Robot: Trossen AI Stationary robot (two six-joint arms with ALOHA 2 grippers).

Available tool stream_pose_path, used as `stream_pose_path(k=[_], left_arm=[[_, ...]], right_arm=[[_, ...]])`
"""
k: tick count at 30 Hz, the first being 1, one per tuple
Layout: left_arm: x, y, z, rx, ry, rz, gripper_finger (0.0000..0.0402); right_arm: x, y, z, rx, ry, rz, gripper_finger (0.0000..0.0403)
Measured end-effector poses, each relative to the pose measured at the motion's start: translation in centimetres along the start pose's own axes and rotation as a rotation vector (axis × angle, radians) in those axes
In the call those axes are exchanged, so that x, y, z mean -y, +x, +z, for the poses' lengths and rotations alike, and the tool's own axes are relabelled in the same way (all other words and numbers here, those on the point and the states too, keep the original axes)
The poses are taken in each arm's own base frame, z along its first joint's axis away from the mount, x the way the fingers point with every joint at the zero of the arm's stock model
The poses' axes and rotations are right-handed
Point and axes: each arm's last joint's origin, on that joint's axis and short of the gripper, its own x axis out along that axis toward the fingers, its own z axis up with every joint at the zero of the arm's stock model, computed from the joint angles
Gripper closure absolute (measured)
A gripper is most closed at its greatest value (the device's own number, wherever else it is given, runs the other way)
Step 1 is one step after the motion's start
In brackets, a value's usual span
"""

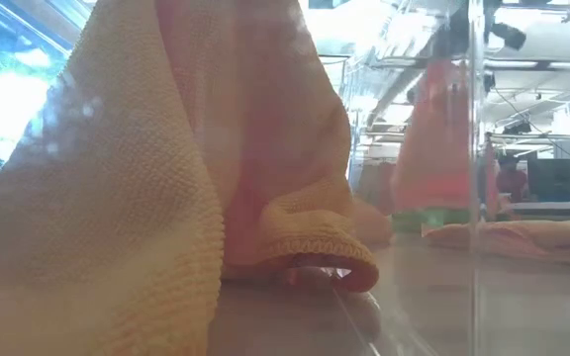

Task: Sort microfiber towel by color & place in baskets
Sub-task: Put the yellow towel into the left transparent bin

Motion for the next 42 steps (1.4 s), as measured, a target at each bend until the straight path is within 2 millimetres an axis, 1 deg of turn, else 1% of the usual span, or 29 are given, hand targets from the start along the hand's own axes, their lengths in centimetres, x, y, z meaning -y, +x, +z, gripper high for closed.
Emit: stream_pose_path(k=[4, 9, 13, 17, 20, 24, 28, 32, 35, 37, 42], left_arm=[[0.1, 0.0, 0.3, 0.025, -0.013, -0.013, 0.0341], [0.4, 0.0, 1.0, 0.082, 0.020, -0.033, 0.0278], [0.8, 0.1, 2.0, 0.167, 0.016, -0.046, 0.0232], [1.7, 0.5, 3.2, 0.253, 0.030, -0.062, 0.0206], [2.6, 1.2, 4.2, 0.285, 0.062, -0.068, 0.0198], [4.0, 2.3, 6.5, 0.272, 0.085, -0.065, 0.0197], [5.7, 4.0, 9.0, 0.242, 0.100, -0.081, 0.0197], [7.6, 5.9, 11.0, 0.212, 0.112, -0.080, 0.0197], [8.8, 7.0, 12.0, 0.199, 0.147, -0.077, 0.0197], [9.4, 7.6, 12.5, 0.196, 0.155, -0.077, 0.0197], [9.9, 8.3, 12.7, 0.179, 0.166, -0.073, 0.0197]], right_arm=[[-0.5, -2.0, 0.7, 0.122, -0.029, 0.123, 0.0402], [-2.8, -3.4, 1.2, 0.207, -0.125, 0.307, 0.0402], [-4.4, -4.1, 1.3, 0.226, -0.176, 0.453, 0.0402], [-5.4, -4.2, 0.9, 0.178, -0.208, 0.574, 0.0402], [-6.3, -3.9, 0.3, 0.121, -0.242, 0.644, 0.0403], [-7.9, -3.3, -0.6, 0.079, -0.303, 0.748, 0.0403], [-9.5, -2.7, -1.4, 0.065, -0.356, 0.839, 0.0403], [-10.1, -2.9, -2.2, 0.037, -0.397, 0.914, 0.0403], [-10.3, -3.8, -2.9, 0.026, -0.430, 0.956, 0.0403], [-10.4, -4.9, -3.3, 0.017, -0.443, 0.994, 0.0403], [-10.8, -8.4, -2.7, 0.074, -0.455, 1.078, 0.0403]])
